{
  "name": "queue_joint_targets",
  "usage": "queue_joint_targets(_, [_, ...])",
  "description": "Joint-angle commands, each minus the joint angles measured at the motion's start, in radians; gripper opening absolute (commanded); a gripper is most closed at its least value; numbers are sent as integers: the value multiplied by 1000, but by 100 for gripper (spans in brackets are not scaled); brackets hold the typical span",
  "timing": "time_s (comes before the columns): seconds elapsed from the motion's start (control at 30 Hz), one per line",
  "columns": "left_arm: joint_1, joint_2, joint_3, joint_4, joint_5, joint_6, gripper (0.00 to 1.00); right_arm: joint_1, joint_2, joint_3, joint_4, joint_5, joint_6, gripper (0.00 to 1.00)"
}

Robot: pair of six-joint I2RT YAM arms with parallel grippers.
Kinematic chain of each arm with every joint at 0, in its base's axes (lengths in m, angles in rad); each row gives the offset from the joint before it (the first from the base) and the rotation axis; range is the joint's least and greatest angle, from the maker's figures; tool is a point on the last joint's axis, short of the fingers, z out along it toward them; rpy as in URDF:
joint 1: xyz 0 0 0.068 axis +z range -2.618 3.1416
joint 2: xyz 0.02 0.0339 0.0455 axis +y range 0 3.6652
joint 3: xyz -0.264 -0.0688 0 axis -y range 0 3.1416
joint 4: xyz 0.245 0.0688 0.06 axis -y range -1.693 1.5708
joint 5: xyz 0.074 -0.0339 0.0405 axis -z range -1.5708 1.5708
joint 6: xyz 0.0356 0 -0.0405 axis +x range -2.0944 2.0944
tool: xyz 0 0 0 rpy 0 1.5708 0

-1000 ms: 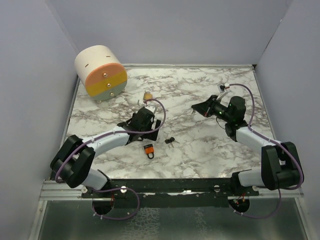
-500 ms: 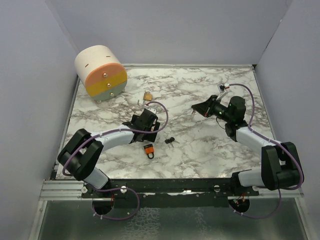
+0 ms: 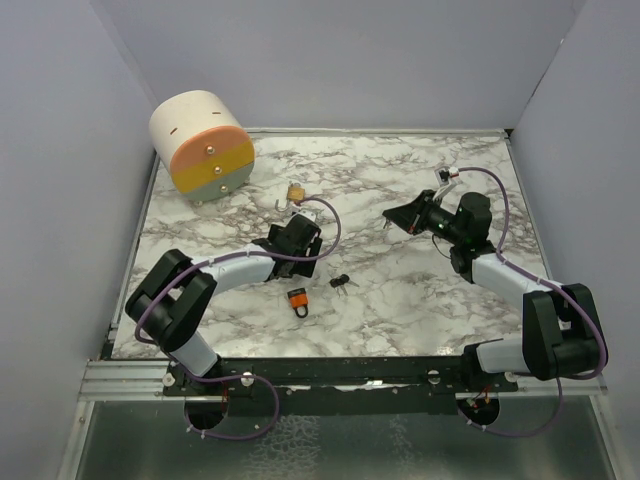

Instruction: Unlock with the key

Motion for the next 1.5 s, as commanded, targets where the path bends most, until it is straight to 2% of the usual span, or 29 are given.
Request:
queue_joint_targets(0.0, [-4,41,7,-11,-19,-4,82,4,-3,11,14,13,-4,1])
queue_joint_targets(0.43, [-3,27,-34,63,84,5,63,3,29,32,32,-12,9,1])
queue_joint_targets(0.63, [-4,42,-45,96,129,8,60,4,35,33,33,-17,9,1])
queue_joint_targets(1.37, [-2,77,-48,93,144,14,42,4,10,28,11,-8,-4,1])
queue_joint_targets(1.47, [-2,77,-49,90,143,14,36,4,17,28,18,-11,0,1])
